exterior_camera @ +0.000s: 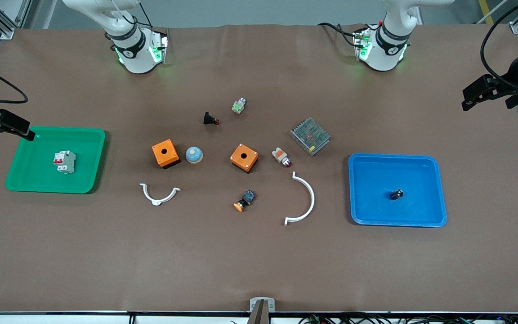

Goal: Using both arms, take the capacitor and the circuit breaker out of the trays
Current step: 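Reach the left gripper to the capacitor while the right gripper reaches the breaker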

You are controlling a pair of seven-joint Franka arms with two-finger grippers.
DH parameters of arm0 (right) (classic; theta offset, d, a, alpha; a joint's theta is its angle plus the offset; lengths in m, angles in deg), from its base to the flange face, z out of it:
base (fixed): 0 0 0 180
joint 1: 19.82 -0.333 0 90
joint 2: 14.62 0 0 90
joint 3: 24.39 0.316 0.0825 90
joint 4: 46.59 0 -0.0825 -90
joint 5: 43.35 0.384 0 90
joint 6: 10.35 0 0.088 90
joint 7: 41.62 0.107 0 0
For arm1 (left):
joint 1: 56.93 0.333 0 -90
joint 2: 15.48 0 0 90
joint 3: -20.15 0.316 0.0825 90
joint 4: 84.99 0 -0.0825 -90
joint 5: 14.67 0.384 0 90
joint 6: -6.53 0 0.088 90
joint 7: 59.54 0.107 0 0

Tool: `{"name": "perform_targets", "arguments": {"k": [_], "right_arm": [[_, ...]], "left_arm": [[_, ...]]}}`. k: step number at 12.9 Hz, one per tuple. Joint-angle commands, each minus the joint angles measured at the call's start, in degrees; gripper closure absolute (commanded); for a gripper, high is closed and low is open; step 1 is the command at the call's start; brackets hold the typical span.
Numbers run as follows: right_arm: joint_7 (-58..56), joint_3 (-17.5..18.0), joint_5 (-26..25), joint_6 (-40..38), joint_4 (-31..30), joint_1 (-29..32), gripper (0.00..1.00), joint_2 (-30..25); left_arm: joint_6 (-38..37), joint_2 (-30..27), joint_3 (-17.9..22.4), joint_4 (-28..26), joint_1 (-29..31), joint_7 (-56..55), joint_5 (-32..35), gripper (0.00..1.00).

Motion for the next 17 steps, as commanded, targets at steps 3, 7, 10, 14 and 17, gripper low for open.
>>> {"name": "perform_targets", "arguments": {"k": [3,7,10,14,17], "right_arm": [[-0.62,0.51,-0.27,-0.54,0.00,0.65,0.00,-0.83],[-0.63,0.68,-2.98,0.07,0.09,-0.40,0.00,-0.83],[-0.45,0.68,-3.08,0.51,0.00,-0.67,0.00,0.91],[-1.06,0.60,-3.17,1.21,0.18,-1.02,0.00,6.36],[-0.89,0.34,-3.78,5.69,-0.26,-0.32,0.00,10.75]], "left_arm": [[-0.37,2.50,0.29,0.77,0.25,1.13,0.79,0.00],[5.59,11.99,1.61,-0.53,0.61,0.70,0.62,0.00],[18.29,15.17,1.26,-9.30,1.84,-0.10,-0.18,0.00],[36.60,21.05,1.08,-18.64,1.84,-0.27,-0.35,0.03],[41.02,26.76,0.99,-19.36,1.93,-0.45,-6.13,0.08]]}}
